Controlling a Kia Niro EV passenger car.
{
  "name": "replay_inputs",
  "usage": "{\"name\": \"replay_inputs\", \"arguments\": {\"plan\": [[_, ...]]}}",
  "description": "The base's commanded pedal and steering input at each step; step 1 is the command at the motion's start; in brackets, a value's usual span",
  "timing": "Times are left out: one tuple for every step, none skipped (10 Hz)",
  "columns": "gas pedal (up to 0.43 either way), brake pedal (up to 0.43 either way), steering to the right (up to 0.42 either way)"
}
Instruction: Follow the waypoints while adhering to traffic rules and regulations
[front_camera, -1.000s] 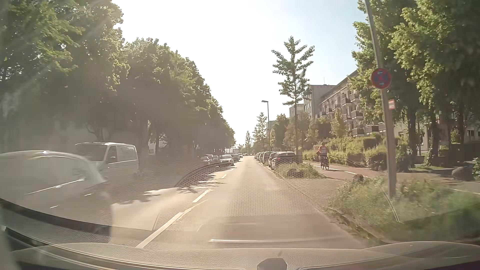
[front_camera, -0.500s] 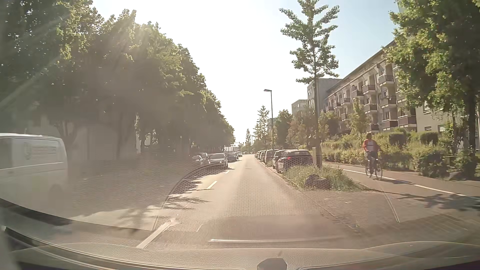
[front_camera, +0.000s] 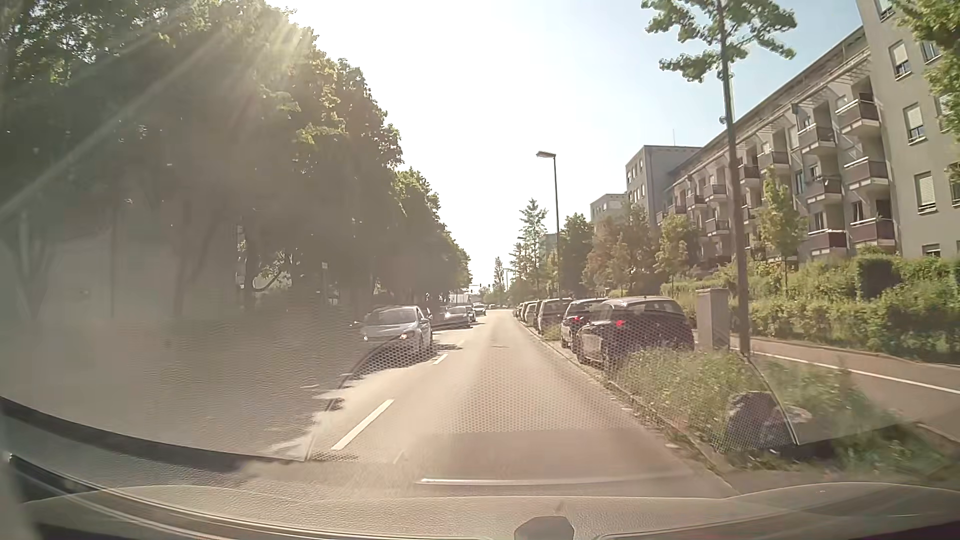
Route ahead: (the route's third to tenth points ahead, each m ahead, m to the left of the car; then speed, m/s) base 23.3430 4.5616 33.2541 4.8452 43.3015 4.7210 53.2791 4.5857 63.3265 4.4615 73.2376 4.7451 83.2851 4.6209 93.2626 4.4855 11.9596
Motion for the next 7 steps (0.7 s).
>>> {"name": "replay_inputs", "arguments": {"plan": [[0.098,0.000,-0.005],[0.098,0.000,-0.005],[0.098,0.000,-0.005],[0.087,0.000,-0.006],[0.087,0.000,-0.005],[0.079,0.000,-0.005],[0.079,0.000,-0.004]]}}
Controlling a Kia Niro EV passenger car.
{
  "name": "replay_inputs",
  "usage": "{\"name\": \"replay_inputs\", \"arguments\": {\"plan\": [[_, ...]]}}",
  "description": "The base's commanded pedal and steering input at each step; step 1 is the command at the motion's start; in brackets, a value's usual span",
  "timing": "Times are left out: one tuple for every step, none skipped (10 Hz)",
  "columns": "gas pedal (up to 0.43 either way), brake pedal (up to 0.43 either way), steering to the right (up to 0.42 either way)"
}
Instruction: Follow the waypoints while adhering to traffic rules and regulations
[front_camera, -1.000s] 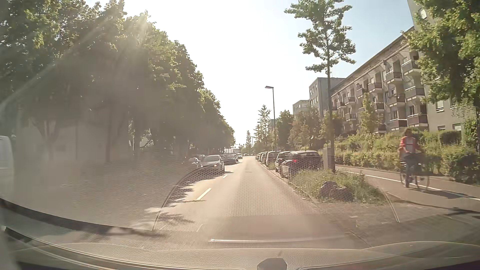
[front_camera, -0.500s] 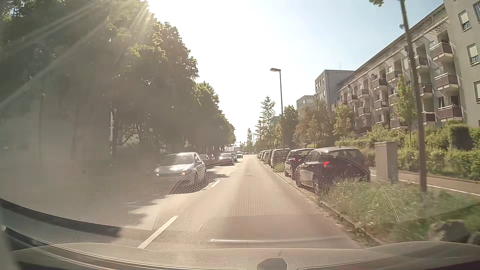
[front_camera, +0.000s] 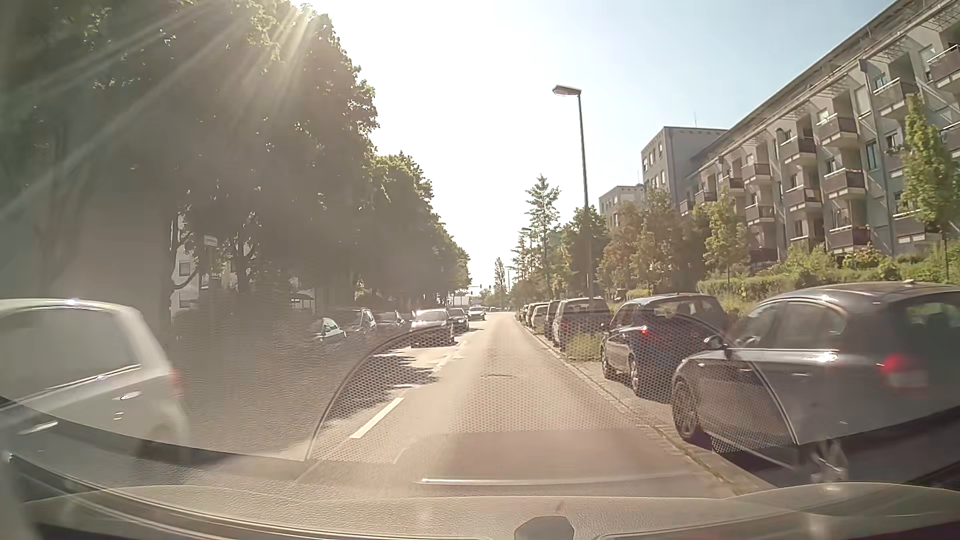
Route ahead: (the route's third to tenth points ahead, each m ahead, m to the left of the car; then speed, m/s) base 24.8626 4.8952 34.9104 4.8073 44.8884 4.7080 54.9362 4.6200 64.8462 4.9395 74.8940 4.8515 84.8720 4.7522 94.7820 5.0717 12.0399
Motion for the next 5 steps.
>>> {"name": "replay_inputs", "arguments": {"plan": [[0.079,0.000,-0.004],[0.079,0.000,-0.004],[0.079,0.000,-0.003],[0.079,0.000,0.000],[0.079,0.000,0.000]]}}
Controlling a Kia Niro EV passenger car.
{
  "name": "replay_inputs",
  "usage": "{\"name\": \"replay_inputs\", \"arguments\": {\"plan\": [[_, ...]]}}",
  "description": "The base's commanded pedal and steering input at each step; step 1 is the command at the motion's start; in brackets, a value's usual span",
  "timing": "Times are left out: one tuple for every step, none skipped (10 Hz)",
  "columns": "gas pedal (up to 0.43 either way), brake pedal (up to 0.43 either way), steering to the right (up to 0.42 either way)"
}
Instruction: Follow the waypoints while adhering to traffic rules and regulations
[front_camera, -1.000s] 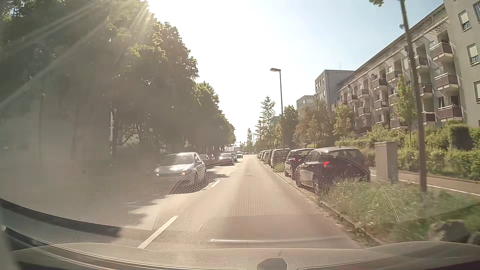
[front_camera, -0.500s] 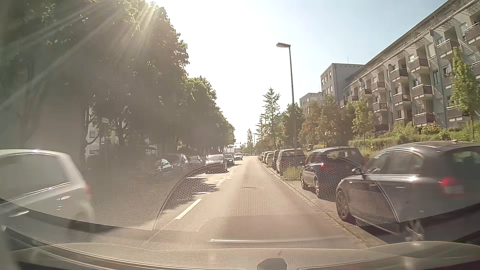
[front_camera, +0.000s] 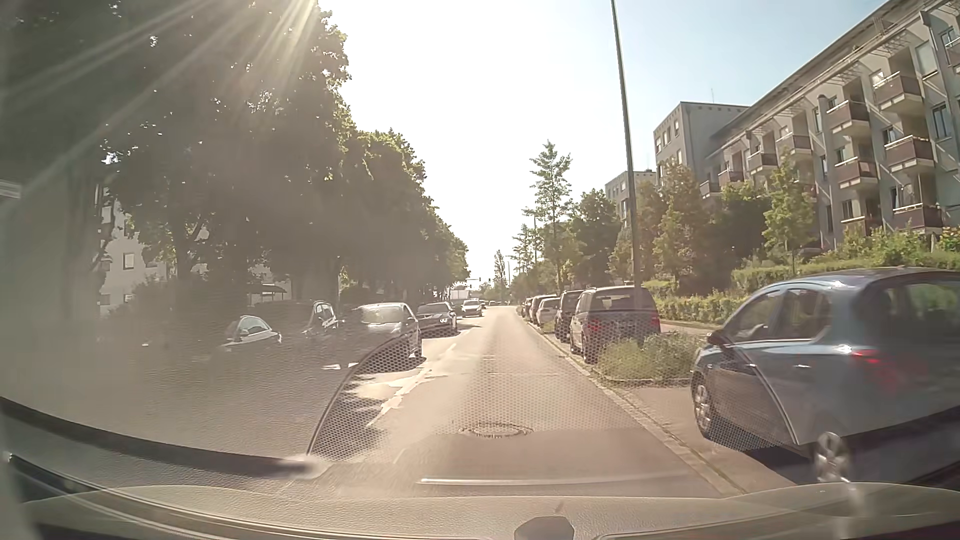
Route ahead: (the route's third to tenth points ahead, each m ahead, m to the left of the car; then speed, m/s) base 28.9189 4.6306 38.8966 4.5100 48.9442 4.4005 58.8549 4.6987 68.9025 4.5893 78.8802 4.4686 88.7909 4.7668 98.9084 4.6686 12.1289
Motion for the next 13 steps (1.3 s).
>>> {"name": "replay_inputs", "arguments": {"plan": [[0.079,0.000,-0.001],[0.079,0.000,-0.001],[0.079,0.000,-0.002],[0.079,0.000,-0.002],[0.079,0.000,-0.003],[0.079,0.000,-0.006],[0.079,0.000,-0.006],[0.079,0.000,-0.006],[0.079,0.000,-0.006],[0.079,0.000,-0.008],[0.079,0.000,-0.009],[0.079,0.000,-0.010],[0.079,0.000,-0.008]]}}
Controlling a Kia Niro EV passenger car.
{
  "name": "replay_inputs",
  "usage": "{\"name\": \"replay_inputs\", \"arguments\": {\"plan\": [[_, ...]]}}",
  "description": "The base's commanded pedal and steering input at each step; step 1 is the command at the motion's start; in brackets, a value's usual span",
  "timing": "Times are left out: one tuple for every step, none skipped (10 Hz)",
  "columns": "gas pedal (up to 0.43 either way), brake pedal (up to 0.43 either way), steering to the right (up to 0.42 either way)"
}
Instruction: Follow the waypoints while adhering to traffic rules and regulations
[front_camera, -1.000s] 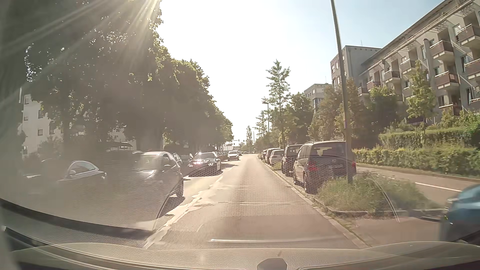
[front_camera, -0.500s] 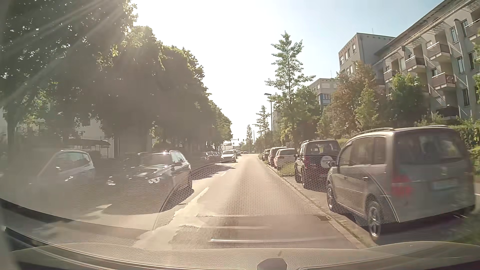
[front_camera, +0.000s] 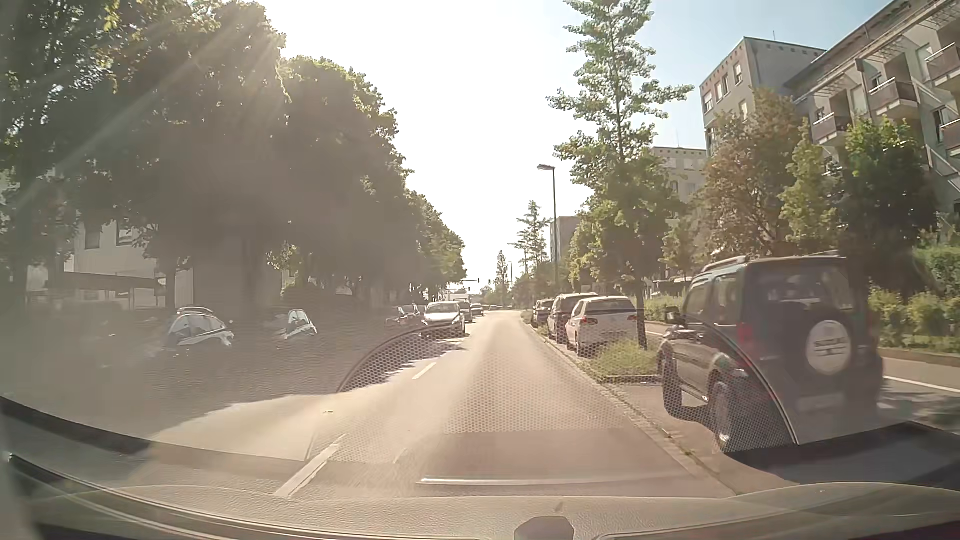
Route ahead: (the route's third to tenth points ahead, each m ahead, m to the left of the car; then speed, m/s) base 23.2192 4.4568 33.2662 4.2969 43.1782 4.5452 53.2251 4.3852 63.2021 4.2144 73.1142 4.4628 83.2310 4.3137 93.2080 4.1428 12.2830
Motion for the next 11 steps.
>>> {"name": "replay_inputs", "arguments": {"plan": [[0.079,0.000,-0.005],[0.079,0.000,-0.001],[0.079,0.000,0.000],[0.079,0.000,0.000],[0.079,0.000,0.000],[0.079,0.000,0.000],[0.079,0.000,0.000],[0.079,0.000,0.000],[0.079,0.000,-0.001],[0.079,0.000,-0.001],[0.079,0.000,-0.002]]}}
